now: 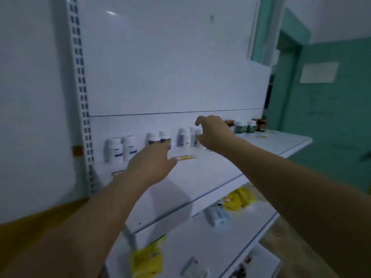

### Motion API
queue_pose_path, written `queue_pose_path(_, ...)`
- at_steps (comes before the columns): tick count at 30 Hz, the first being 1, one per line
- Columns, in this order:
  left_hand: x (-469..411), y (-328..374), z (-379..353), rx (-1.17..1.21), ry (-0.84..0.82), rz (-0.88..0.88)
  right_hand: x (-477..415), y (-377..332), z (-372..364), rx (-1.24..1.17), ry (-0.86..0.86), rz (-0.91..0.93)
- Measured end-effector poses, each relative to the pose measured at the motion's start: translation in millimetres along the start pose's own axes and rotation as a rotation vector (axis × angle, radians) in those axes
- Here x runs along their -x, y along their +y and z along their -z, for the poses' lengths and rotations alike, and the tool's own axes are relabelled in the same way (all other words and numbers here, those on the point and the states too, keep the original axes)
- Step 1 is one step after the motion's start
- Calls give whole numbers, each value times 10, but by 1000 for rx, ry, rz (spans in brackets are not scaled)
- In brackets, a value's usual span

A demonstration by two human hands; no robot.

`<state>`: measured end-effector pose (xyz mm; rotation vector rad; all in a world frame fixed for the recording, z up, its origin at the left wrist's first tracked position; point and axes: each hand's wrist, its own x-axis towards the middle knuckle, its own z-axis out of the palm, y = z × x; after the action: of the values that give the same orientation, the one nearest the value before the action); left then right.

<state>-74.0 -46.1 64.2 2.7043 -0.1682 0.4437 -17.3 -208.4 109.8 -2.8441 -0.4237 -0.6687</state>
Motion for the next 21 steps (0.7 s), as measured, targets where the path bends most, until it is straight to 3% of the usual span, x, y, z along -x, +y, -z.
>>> queue_pose_path(9,-704,2482,-1437,51,-242,-348,727,2618,721,131,-67,-452)
queue_pose_path(15,-1147,3731,-2124,158,-304,-411,955,4033,1003,181,-22,-580)
queue_pose_path(21,-1865,4470,-2738,147,-318,-442,755,5152,916,183,-41,-637)
